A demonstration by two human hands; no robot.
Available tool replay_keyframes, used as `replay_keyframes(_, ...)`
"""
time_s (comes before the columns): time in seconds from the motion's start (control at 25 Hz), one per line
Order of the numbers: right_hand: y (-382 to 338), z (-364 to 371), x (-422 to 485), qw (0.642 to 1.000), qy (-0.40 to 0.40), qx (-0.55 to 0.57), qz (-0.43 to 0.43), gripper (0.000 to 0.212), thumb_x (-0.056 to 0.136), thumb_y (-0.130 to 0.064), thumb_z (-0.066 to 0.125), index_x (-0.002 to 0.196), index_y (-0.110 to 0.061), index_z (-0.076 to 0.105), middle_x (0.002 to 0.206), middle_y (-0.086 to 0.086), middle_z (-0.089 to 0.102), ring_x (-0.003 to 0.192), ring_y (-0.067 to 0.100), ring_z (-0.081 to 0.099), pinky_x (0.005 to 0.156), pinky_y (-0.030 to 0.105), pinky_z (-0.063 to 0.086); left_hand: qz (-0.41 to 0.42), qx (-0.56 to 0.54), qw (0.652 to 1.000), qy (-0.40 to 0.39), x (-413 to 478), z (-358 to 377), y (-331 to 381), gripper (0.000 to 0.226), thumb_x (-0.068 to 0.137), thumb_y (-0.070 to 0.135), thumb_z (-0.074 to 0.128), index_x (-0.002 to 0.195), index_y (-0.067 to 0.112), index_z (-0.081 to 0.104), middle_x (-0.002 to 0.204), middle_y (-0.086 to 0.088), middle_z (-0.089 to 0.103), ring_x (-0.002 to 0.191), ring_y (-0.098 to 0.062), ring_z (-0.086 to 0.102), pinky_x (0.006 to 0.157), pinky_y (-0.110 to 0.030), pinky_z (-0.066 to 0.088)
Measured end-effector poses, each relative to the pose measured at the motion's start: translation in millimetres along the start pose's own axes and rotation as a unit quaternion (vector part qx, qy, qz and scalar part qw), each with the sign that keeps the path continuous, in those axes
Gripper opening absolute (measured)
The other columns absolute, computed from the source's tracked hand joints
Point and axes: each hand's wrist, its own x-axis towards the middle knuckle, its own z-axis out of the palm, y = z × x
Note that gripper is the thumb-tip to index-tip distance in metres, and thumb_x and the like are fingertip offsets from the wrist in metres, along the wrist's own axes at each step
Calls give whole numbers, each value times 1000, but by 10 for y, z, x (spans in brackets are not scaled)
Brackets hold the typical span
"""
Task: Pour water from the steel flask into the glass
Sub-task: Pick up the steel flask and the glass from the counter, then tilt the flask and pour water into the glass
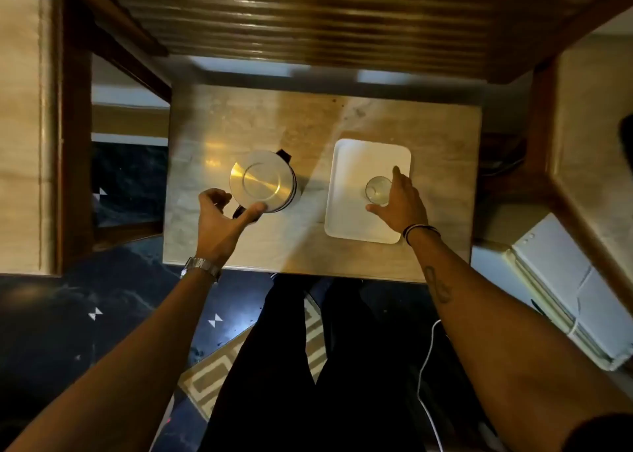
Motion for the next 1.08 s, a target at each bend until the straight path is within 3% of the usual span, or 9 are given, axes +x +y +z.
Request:
replay_keyframes(0.16,81,204,131,999,42,30,17,94,83,-27,97,156,-5,42,156,25,57,140,50,58,108,54,54,-19,-38,999,0,101,145,-272,70,70,58,85,106,3,63,120,-39,69,116,-54,70,105,-69,54)
replay_keyframes(0.28,107,367,219,995,80,56,11,85,83,-27,96,148,-3,45,150,24,62,132,50,63,102,52,57,20,-26,999,13,169,232,-414,69,78,61,76,93,-6,78,95,-32,80,95,-48,74,96,-66,57)
replay_keyframes(0.4,93,442,246,990,111,89,10,76,83,-28,95,138,-3,48,140,21,67,123,48,67,95,51,59,28,-45,998,-26,156,312,-399,51,82,57,77,80,6,83,82,-28,81,82,-47,76,87,-60,61)
replay_keyframes(0.48,85,471,141,982,135,128,12,73,80,-28,95,133,-7,50,136,17,69,120,44,69,92,47,59,28,-88,995,-21,119,397,-264,44,82,59,78,70,16,81,71,-21,81,67,-29,74,74,-43,62)
replay_keyframes(0.56,99,453,-62,973,160,168,13,72,78,-29,96,130,-10,50,133,14,71,116,39,70,86,38,55,29,-126,992,-6,84,475,-27,68,85,68,76,70,1,77,58,-4,78,56,-25,67,58,-32,56)
replay_keyframes(0.64,66,348,-267,966,175,188,-11,71,76,-34,96,127,-14,51,127,7,71,109,33,70,80,33,50,29,-131,991,-1,33,482,212,75,91,69,67,66,-2,72,53,0,76,54,-29,62,55,-32,51)
replay_keyframes(0.8,-175,-231,-687,945,204,240,-86,72,72,-31,98,126,-18,52,116,-6,66,100,17,65,74,28,51,65,-137,988,-13,-366,223,684,61,92,68,58,57,18,63,48,-3,71,39,-14,59,44,-24,49)
replay_keyframes(0.96,-647,-1119,-1212,914,227,280,-187,68,70,-14,100,123,-19,57,111,-11,67,94,-4,65,82,28,57,136,-169,976,-34,-866,-299,1573,65,93,67,65,48,22,54,36,0,50,28,-17,41,35,-21,35)
replay_keyframes(1.08,-1076,-1818,-1734,879,250,311,-262,64,75,-13,99,124,-24,60,114,-11,69,101,-9,66,82,14,56,217,-182,956,-71,-1240,-827,2528,67,93,62,72,46,21,49,37,0,41,28,-16,33,37,-19,30)
